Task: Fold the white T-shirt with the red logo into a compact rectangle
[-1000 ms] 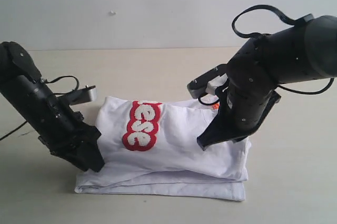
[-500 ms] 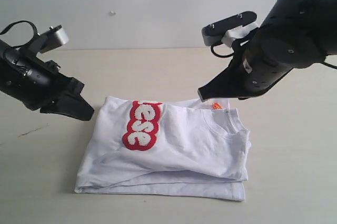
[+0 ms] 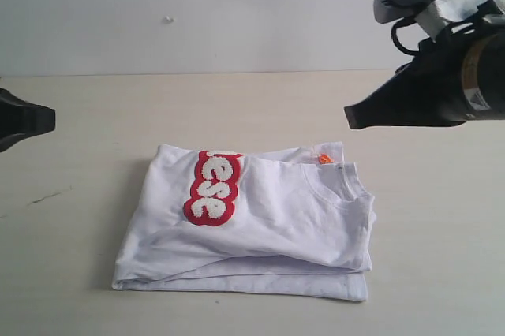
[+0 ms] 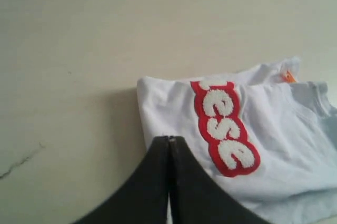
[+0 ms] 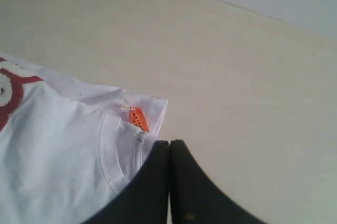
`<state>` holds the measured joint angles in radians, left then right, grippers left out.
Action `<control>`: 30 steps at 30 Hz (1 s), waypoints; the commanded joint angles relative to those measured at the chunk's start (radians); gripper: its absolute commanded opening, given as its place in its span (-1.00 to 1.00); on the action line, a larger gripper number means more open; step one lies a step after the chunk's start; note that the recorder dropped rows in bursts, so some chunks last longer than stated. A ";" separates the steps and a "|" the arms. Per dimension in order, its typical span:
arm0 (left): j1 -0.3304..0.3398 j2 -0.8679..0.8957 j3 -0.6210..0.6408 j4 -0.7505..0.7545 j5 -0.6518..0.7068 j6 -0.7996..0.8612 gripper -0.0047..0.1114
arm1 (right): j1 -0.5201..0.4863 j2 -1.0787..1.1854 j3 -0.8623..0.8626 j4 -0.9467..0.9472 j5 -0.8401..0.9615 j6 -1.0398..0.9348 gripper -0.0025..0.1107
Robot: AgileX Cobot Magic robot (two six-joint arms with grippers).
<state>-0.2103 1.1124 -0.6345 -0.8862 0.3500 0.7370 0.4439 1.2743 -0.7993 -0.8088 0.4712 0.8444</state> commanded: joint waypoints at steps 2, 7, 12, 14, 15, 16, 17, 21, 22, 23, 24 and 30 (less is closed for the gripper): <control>0.003 -0.154 0.088 -0.046 -0.090 0.003 -0.92 | -0.002 -0.096 0.065 -0.040 -0.028 0.022 -0.96; 0.003 -0.282 0.161 -0.060 -0.106 0.003 -0.92 | -0.002 -0.182 0.106 -0.037 -0.033 0.022 -0.96; 0.003 -0.391 0.220 -0.076 -0.108 -0.001 -0.92 | -0.002 -0.261 0.147 -0.032 -0.033 0.024 -0.96; 0.003 -0.433 0.245 -0.076 -0.106 -0.008 -0.92 | -0.002 -0.294 0.165 -0.030 -0.033 0.024 -0.96; 0.003 -0.454 0.258 -0.076 -0.106 -0.008 -0.92 | -0.002 -0.310 0.177 -0.030 -0.033 0.024 -0.96; 0.003 -0.473 0.271 -0.076 -0.106 -0.008 -0.92 | -0.002 -0.326 0.184 -0.030 -0.033 0.024 -0.96; 0.003 -0.488 0.282 -0.076 -0.104 -0.008 -0.92 | -0.002 -0.341 0.190 -0.026 -0.033 0.024 -0.96; 0.003 -0.554 0.319 -0.076 -0.083 -0.013 -0.92 | -0.002 -0.388 0.202 -0.009 -0.025 0.024 -0.96; 0.003 -0.566 0.321 -0.076 -0.069 -0.013 -0.92 | -0.002 -0.396 0.202 -0.004 -0.025 0.024 -0.96; 0.003 -0.574 0.321 -0.076 -0.053 -0.013 -0.92 | -0.002 -0.404 0.202 -0.002 -0.025 0.024 -0.96; 0.003 -0.583 0.321 -0.076 -0.034 -0.013 -0.92 | -0.002 -0.412 0.202 -0.002 -0.025 0.024 -0.96; 0.003 -0.605 0.321 -0.076 -0.005 -0.013 -0.92 | -0.002 -0.431 0.202 -0.002 -0.025 0.022 -0.96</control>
<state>-0.2103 0.5166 -0.3180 -0.9527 0.3365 0.7302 0.4439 0.8513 -0.6037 -0.8122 0.4487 0.8668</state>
